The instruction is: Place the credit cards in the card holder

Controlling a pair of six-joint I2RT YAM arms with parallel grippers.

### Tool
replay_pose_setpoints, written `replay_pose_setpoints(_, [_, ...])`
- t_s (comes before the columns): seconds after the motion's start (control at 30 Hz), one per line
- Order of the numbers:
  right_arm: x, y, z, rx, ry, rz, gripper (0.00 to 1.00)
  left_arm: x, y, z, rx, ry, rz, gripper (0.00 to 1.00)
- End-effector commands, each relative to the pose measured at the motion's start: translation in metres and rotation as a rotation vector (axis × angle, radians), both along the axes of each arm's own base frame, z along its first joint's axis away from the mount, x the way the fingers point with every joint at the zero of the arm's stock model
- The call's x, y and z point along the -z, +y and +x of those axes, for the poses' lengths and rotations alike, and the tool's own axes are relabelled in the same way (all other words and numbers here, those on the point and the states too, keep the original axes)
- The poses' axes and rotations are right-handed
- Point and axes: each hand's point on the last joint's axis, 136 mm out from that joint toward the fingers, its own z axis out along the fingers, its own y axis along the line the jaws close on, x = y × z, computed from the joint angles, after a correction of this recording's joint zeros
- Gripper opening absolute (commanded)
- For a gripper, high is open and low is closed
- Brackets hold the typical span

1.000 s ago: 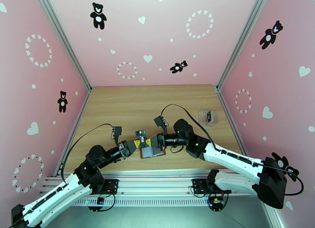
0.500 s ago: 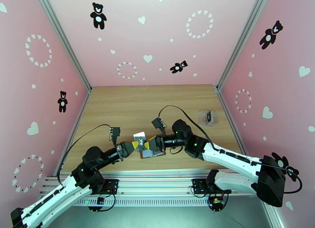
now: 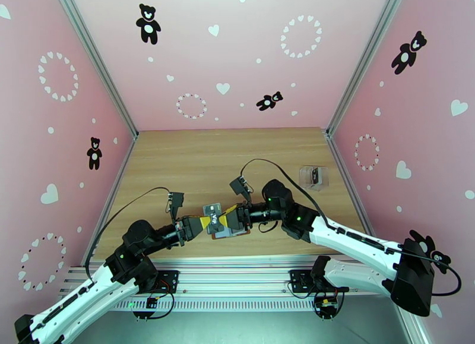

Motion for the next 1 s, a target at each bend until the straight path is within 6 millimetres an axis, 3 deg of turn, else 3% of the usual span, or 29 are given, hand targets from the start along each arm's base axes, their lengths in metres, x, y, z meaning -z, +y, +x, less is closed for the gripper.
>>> replay_pose_setpoints(0.0, [-0.016, 0.004, -0.007, -0.039, -0.03, 0.037, 0.24, -0.003, -0.001, -0.005, 0.025, -0.003, 0.001, 0.0])
replay_pose_setpoints(0.13, [-0.009, 0.006, -0.009, -0.05, -0.019, 0.016, 0.18, -0.003, -0.001, -0.005, 0.022, 0.002, -0.002, 0.0])
replay_pose_setpoints(0.3, [-0.007, 0.01, -0.012, -0.059, -0.015, 0.007, 0.01, 0.001, 0.0, -0.004, 0.017, 0.011, 0.001, 0.0])
replay_pose_setpoints(0.4, [-0.003, 0.01, -0.008, -0.033, -0.017, -0.014, 0.0, 0.011, 0.005, 0.003, -0.036, 0.028, 0.043, 0.01])
replay_pose_setpoints(0.47, [0.004, 0.009, -0.002, 0.002, -0.018, -0.044, 0.0, 0.02, 0.011, 0.009, -0.088, 0.043, 0.086, 0.12])
replay_pose_setpoints(0.63, [0.029, 0.012, 0.009, 0.056, 0.023, -0.111, 0.0, 0.035, 0.019, 0.018, -0.159, 0.077, 0.173, 0.2])
replay_pose_setpoints(0.77, [0.046, 0.012, 0.014, 0.082, 0.057, -0.155, 0.0, 0.041, 0.022, 0.022, -0.187, 0.094, 0.2, 0.21])
replay_pose_setpoints(0.9, [0.062, 0.006, 0.021, 0.119, 0.078, -0.195, 0.0, 0.053, 0.032, 0.028, -0.248, 0.12, 0.247, 0.5])
replay_pose_setpoints(0.97, [0.071, -0.001, 0.026, 0.147, 0.103, -0.221, 0.0, 0.057, 0.038, 0.03, -0.281, 0.133, 0.27, 0.54])
